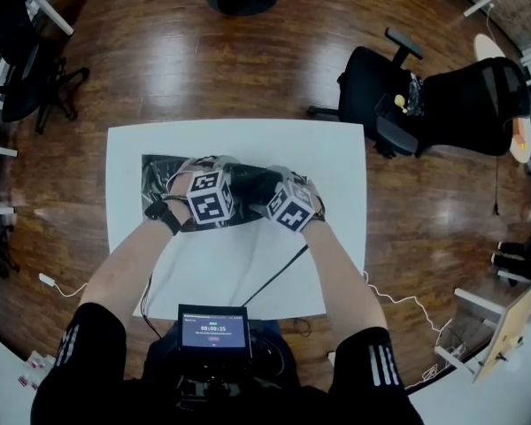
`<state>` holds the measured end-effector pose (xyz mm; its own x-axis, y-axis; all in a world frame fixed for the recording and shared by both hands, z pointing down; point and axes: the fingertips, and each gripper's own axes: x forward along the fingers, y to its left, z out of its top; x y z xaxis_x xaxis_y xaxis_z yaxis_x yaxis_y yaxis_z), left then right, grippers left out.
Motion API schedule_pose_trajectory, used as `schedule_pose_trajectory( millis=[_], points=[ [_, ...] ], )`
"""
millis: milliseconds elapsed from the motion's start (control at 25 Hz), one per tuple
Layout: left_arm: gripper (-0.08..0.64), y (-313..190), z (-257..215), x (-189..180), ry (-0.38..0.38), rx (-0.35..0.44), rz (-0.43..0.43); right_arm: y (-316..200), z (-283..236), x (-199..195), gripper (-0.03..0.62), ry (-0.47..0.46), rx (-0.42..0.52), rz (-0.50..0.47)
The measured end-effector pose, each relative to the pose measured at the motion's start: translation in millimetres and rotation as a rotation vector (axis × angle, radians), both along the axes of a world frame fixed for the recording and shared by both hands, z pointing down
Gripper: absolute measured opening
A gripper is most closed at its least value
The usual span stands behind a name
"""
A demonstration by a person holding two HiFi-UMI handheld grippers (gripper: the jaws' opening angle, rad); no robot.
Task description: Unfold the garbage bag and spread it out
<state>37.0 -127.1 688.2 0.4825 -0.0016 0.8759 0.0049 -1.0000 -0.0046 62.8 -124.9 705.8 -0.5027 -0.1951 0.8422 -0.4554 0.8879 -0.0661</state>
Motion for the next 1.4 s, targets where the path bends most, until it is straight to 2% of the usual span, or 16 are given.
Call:
schedule_pose_trajectory(
  millis=[80, 200, 320, 600, 720, 840, 960, 1160, 1400],
  points=[
    [0.337, -15, -11, 13, 0.037, 0.06, -0.019, -10, -20, 7, 0.446, -0.009, 0.075, 0.061],
    [0.337, -35, -14, 27, 0.053, 0.159, -0.035, -19, -40, 24, 0.446, 0.024, 0.205, 0.142],
    [0.337, -44, -12, 43, 0.057, 0.205, -0.022, -19, -55, 41, 0.446, 0.052, 0.279, 0.218],
    [0.337, -53, 14, 69, 0.023, 0.263, 0.032, 1, -27, 65, 0.446, 0.115, 0.247, 0.324],
    [0.337, -55, 34, 68, -0.029, 0.291, 0.064, 6, -13, 69, 0.446, 0.15, 0.251, 0.347],
    [0.338, -56, 45, 69, -0.051, 0.303, 0.085, 11, 2, 69, 0.446, 0.208, 0.244, 0.322],
    [0.337, -62, 39, 75, -0.016, 0.334, 0.091, 15, 6, 66, 0.446, 0.237, 0.256, 0.282],
    [0.339, -81, 43, 72, -0.063, 0.409, 0.117, 16, 7, 67, 0.448, 0.232, 0.255, 0.291],
    [0.337, -99, 40, 73, -0.082, 0.448, 0.124, 20, 7, 68, 0.449, 0.227, 0.244, 0.301]
  ],
)
